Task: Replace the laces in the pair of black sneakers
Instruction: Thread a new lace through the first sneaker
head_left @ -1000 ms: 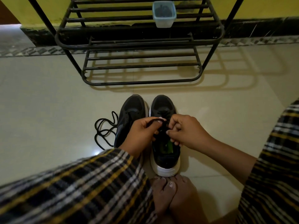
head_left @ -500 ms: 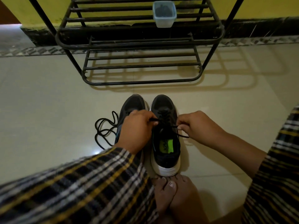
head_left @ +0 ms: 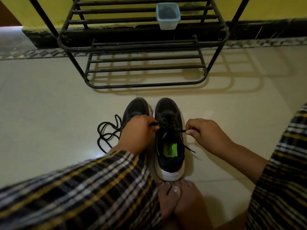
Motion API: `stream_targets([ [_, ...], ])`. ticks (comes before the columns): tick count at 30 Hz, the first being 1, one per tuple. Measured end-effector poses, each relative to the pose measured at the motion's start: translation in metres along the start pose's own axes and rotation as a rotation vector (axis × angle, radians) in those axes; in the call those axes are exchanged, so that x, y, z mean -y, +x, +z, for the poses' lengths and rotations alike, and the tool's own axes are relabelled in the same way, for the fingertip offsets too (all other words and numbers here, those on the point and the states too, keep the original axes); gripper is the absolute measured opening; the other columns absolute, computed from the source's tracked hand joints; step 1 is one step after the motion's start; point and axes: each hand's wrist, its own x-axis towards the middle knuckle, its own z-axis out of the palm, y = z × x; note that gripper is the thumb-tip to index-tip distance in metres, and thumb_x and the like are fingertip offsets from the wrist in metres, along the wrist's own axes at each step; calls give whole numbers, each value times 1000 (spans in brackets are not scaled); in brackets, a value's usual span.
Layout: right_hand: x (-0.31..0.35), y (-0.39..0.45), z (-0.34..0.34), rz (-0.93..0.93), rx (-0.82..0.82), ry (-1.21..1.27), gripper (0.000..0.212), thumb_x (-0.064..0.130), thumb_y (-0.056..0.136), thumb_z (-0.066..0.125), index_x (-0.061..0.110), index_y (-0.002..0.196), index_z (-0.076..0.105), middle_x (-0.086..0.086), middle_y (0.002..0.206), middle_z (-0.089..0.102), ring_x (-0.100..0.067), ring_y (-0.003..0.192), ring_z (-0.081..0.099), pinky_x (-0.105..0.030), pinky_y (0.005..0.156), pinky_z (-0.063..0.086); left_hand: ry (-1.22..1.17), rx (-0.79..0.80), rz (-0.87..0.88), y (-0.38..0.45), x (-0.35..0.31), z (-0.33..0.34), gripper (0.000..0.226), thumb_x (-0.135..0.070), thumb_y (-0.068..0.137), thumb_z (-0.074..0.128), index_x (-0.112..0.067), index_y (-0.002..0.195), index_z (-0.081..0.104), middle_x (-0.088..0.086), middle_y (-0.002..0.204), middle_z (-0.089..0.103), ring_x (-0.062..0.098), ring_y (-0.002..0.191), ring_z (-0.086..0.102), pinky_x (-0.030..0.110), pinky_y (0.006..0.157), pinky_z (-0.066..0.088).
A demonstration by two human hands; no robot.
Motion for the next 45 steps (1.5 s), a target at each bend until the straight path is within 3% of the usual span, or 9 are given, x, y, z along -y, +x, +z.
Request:
stream_targets([
  [5, -2, -1, -12, 121, -126, 135, 18, 26, 86, 65, 11, 89, 57, -1, 76, 50, -20, 73, 49, -30, 65, 36, -234, 6, -156, -12, -15, 0, 34, -23, 89, 63, -14, 121, 56, 4, 108, 65, 20, 101, 61, 26, 84, 45],
  [12, 9, -2, 5, 166, 228, 167, 24, 36, 83, 68, 14, 77, 63, -2, 79, 64, -10, 69, 54, -21, 60, 40, 22, 299, -112, -22, -11, 20, 46, -28, 88, 64, -15, 131, 52, 8, 116, 63, 23, 107, 58, 32, 92, 47],
  [21, -2, -6, 9, 276, 131, 212, 25, 33, 84, 68, 15, 72, 55, -5, 69, 63, -19, 69, 62, -35, 68, 52, -68, 252, -62, -13, -16, 41, 32, -28, 89, 63, -12, 117, 63, 8, 109, 67, 22, 98, 63, 40, 90, 51],
  [26, -22, -17, 1, 328, 116, 223, 27, 30, 83, 69, 15, 68, 52, -6, 64, 65, -19, 64, 64, -40, 66, 56, -23, 232, 27, -9, -34, 54, 39, -30, 92, 58, -13, 126, 57, 10, 113, 67, 24, 103, 62, 37, 90, 50],
  [31, -30, -28, -1, 310, 86, 178, 26, 28, 86, 66, 13, 72, 51, -11, 71, 65, -23, 67, 63, -41, 66, 54, 113, 249, 61, -5, -50, 58, 33, -34, 94, 53, -9, 114, 60, 12, 107, 65, 26, 100, 59, 33, 83, 47],
  [36, -24, -28, -5, 280, 122, 55, 30, 33, 89, 61, 16, 71, 45, -6, 72, 60, -24, 72, 58, -31, 60, 43, 72, 248, 47, -12, -47, 50, 38, -37, 95, 50, -16, 125, 56, 6, 118, 63, 21, 107, 58, 31, 89, 47],
  [38, -14, -26, -14, 246, 218, -167, 28, 42, 92, 54, 17, 82, 48, -6, 82, 58, -25, 80, 56, -30, 58, 36, -1, 174, 13, -19, -38, 37, 41, -36, 95, 50, -20, 133, 50, 0, 125, 61, 18, 111, 58, 32, 94, 47],
  [42, 18, -17, -31, 46, 125, -647, 47, 58, 92, 40, 16, 109, 51, -7, 108, 60, -27, 105, 50, -34, 77, 38, -40, -165, -17, -30, -12, -2, 39, -26, 93, 55, -19, 131, 53, 2, 128, 58, 20, 115, 55, 34, 100, 43],
  [45, 47, -7, -31, -179, 46, -641, 46, 52, 94, 39, 16, 122, 46, -6, 118, 56, -27, 111, 47, -36, 86, 36, 157, -133, -247, -36, 11, -26, 49, -33, 90, 58, -16, 134, 46, 8, 132, 51, 29, 117, 50, 38, 99, 43],
])
